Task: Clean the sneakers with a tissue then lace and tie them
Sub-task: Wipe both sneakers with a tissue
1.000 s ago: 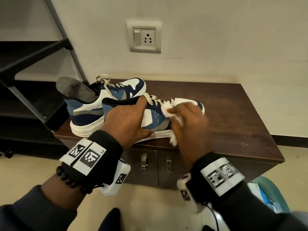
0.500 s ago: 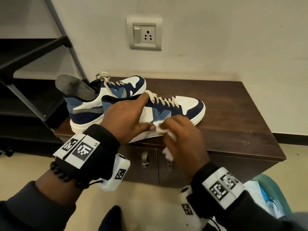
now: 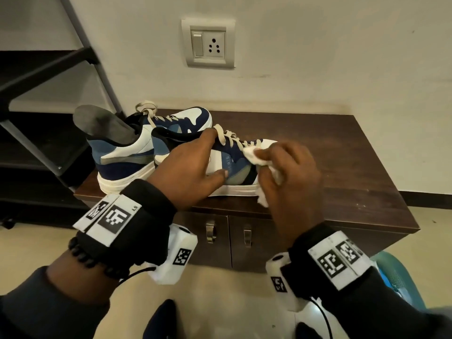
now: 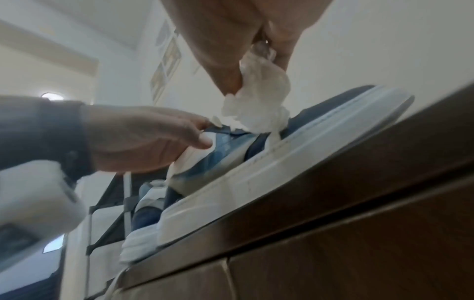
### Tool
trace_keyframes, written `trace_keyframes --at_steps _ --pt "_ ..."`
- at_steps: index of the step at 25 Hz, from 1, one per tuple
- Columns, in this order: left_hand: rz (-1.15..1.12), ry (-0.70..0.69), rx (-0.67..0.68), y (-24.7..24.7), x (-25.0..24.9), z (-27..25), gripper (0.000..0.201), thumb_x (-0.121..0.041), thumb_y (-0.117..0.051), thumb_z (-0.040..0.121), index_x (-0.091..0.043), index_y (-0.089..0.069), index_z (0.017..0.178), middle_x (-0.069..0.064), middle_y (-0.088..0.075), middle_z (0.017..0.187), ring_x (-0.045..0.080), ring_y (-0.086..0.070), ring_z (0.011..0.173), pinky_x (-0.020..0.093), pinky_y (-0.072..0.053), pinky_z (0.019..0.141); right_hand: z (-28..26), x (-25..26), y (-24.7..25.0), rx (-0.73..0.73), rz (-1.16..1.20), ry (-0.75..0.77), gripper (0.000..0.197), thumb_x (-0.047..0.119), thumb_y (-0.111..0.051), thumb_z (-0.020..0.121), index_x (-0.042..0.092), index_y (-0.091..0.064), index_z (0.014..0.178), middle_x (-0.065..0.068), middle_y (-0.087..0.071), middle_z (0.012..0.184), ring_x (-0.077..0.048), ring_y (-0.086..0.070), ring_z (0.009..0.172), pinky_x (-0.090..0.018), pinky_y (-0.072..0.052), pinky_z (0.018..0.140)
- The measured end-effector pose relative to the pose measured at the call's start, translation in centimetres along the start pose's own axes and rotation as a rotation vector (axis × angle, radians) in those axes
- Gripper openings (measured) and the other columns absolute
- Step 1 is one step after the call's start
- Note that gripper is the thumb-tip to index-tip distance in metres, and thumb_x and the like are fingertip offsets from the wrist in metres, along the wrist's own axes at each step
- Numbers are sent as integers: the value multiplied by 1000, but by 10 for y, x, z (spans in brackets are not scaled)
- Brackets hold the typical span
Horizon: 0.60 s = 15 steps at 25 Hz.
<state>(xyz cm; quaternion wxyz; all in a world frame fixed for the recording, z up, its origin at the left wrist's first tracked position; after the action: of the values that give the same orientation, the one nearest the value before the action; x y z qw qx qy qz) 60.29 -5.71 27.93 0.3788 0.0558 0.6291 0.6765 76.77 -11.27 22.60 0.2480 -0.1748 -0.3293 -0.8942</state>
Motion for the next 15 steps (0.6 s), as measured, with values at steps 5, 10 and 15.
trace_keyframes --at_steps 5,10,15 --pt "104 38 -52 -5 2 3 38 -31 -61 91 -15 -39 118 2 -64 103 26 -59 89 33 -42 69 -24 11 -22 205 -254 209 19 3 -70 77 5 -68 96 -9 -62 96 -23 -56 87 -28 -50 60" --pt "158 98 -43 -6 -3 5 35 -33 -56 93 -15 -38 118 -7 -47 83 23 -54 79 30 -32 64 -26 9 -14 288 -247 314 17 7 -73 78 5 -69 95 -8 -62 95 -21 -55 85 -27 -50 57" --pt "147 99 -21 -6 -2 5 35 -32 -54 95 -14 -38 119 -1 -52 88 28 -59 92 30 -32 66 -37 12 -17 426 -251 305 34 7 -85 60 6 -73 92 -7 -64 86 -22 -61 78 -27 -53 53"
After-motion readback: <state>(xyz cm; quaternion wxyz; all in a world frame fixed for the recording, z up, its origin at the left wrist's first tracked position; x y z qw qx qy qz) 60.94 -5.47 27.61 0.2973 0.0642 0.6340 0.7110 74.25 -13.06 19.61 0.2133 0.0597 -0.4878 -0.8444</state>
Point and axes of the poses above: each hand's wrist, its own z-axis towards the middle knuckle, its own y-axis out of the back of the hand, x = y × z, the point moved 1 cm from there along z, towards the middle knuckle
